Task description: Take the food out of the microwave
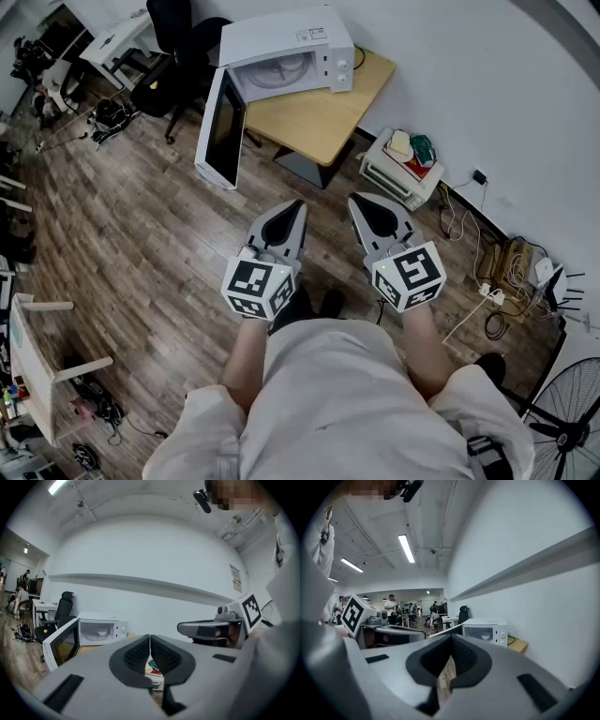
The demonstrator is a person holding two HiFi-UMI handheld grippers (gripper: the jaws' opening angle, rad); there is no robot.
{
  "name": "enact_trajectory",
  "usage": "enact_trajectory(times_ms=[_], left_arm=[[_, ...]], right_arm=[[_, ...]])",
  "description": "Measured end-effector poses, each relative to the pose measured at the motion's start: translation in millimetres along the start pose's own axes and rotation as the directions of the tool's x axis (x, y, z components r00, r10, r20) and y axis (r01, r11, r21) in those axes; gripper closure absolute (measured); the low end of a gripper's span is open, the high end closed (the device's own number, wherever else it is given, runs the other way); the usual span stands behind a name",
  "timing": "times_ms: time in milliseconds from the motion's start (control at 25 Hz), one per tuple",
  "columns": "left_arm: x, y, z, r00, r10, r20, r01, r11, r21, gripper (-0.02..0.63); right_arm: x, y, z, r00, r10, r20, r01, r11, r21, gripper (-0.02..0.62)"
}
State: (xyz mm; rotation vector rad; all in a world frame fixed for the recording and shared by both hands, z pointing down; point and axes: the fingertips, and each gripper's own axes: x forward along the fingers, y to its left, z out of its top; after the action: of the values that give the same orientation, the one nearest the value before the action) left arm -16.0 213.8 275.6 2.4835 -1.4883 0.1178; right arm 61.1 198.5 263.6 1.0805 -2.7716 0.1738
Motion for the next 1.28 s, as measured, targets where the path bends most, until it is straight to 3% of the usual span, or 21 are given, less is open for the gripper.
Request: enact_trajectory(times_ms=[440,840,1280], left_arm=[[-18,-10,-4,1.0,0.011,0.005,-0.011,1.0,0.002,0.598],[-12,1,-20,0.999,0.005,-0.044,-0.006,1.0,-0.018,0.597],[35,51,-1,0.998,-0.05,-0.024,0.049,0.999,-0.022,0.595]], right_arm=[[-15,16,-9,1.0,0.023,-0.013,-0.023,1.0,0.001,0.597],[1,16,-26,0.999,0.003,-0.04,-0.002,0.999,0.047,0.595],[55,-17,-13,0.996,-0.055,-0.068,0.057,0.998,0.028,0.495]])
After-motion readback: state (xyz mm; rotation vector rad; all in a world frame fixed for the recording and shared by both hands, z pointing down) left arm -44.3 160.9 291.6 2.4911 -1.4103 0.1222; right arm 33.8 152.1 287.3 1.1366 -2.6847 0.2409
